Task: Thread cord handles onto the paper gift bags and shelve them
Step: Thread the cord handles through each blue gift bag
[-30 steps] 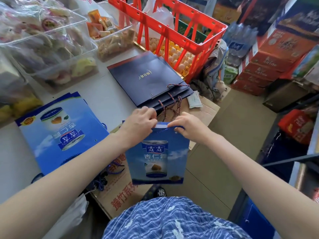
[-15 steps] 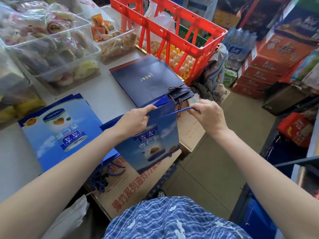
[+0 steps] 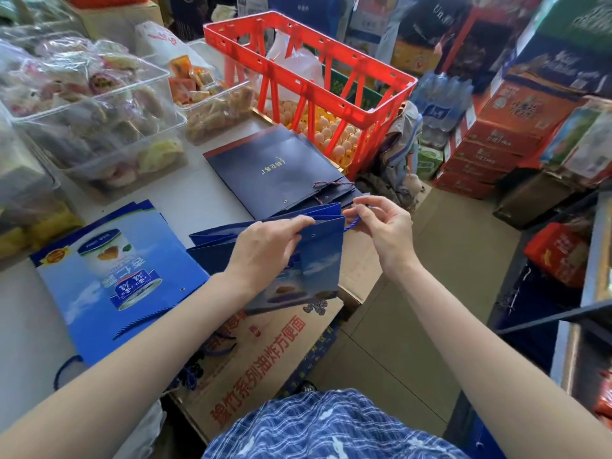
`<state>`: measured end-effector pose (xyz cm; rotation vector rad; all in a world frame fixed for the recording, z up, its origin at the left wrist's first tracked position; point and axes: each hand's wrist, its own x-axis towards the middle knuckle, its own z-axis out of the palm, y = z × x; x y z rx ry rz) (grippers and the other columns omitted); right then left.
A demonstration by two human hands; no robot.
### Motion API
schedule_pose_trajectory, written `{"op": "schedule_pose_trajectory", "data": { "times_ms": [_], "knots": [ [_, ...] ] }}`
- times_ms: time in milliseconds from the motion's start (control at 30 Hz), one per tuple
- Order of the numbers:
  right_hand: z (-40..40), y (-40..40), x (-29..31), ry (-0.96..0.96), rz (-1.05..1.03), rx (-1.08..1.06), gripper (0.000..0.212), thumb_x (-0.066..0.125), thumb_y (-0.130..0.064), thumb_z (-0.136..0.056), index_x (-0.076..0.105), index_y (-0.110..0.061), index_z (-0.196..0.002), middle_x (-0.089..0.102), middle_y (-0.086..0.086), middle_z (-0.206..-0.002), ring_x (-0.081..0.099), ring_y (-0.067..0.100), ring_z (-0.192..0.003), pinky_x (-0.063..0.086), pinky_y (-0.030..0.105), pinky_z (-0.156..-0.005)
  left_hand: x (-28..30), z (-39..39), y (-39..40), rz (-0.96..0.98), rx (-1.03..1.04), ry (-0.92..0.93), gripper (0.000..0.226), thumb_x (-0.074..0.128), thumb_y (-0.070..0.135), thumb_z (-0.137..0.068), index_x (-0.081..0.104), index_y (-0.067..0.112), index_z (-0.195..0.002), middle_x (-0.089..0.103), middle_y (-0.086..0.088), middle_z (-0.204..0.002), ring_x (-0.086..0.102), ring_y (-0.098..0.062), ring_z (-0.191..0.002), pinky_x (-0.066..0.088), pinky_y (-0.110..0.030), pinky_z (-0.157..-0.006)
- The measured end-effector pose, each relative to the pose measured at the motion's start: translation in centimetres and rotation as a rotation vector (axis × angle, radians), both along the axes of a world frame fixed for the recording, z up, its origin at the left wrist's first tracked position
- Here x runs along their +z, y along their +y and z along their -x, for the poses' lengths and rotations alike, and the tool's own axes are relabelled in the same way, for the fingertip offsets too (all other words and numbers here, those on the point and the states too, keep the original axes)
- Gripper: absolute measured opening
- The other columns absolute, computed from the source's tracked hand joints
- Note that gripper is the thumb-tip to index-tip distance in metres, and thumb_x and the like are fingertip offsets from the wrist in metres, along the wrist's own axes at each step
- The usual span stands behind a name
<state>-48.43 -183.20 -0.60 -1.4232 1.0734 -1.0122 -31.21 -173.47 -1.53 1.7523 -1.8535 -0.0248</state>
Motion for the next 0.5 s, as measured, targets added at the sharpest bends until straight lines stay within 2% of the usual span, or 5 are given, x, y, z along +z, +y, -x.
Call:
{"op": "schedule_pose_trajectory", "data": {
  "times_ms": [100, 200, 300, 367, 500],
  "knots": [
    [-0.2, 0.1, 0.8, 0.033, 0.099, 0.074, 0.022, 0.049, 0.002, -0.094, 0.051, -0.016, -0.107, 0.071, 0.005, -0.085, 0.066, 0.011, -0.062, 0.052, 0.024, -0.061, -0.3, 0.0, -0.1, 0.063, -0.007, -0.125, 0.045, 0.072, -0.003, -0.073, 0.065, 0.016, -0.114, 0.072, -0.003, -0.088, 0.065, -0.026, -0.059, 0.053, -0.032, -0.051],
    [-0.3, 0.3, 1.5, 0.001, 0.109, 0.162, 0.025, 0.045, 0.008, -0.093, 0.050, -0.015, -0.103, 0.070, 0.002, -0.087, 0.059, 0.012, -0.049, 0.044, 0.017, -0.047, -0.1, -0.1, -0.3, -0.002, 0.028, 0.049, 0.043, 0.059, 0.002, -0.086, 0.058, 0.022, -0.124, 0.069, -0.001, -0.109, 0.068, -0.027, -0.080, 0.055, -0.037, -0.065],
    [-0.5, 0.6, 1.1, 0.101, 0.173, 0.232, 0.013, 0.053, 0.004, -0.090, 0.064, -0.004, -0.092, 0.065, -0.011, -0.059, 0.050, 0.009, -0.041, 0.038, 0.015, -0.042, 0.1, -0.5, -1.0, -0.082, 0.072, 0.220, 0.042, 0.051, 0.009, -0.092, 0.052, 0.029, -0.129, 0.066, 0.001, -0.115, 0.065, -0.024, -0.093, 0.053, -0.037, -0.077],
    [-0.8, 0.8, 0.7, 0.168, 0.183, 0.243, 0.009, 0.062, -0.001, -0.086, 0.067, -0.008, -0.085, 0.064, -0.012, -0.057, 0.049, 0.009, -0.043, 0.040, 0.017, -0.043, 0.5, -0.9, -1.4, -0.092, 0.094, 0.309, 0.038, 0.052, 0.011, -0.092, 0.054, 0.027, -0.127, 0.068, -0.001, -0.111, 0.065, -0.022, -0.091, 0.053, -0.035, -0.080],
    [-1.7, 0.9, -0.1, 0.272, 0.245, 0.182, 0.012, 0.072, -0.006, -0.079, 0.067, -0.017, -0.079, 0.064, -0.010, -0.071, 0.054, -0.001, -0.060, 0.045, 0.015, -0.059, 0.7, -0.6, -1.8, -0.093, 0.085, 0.444, 0.029, 0.056, 0.014, -0.091, 0.059, 0.022, -0.119, 0.068, 0.000, -0.096, 0.066, -0.020, -0.089, 0.054, -0.033, -0.082]
  ]
}}
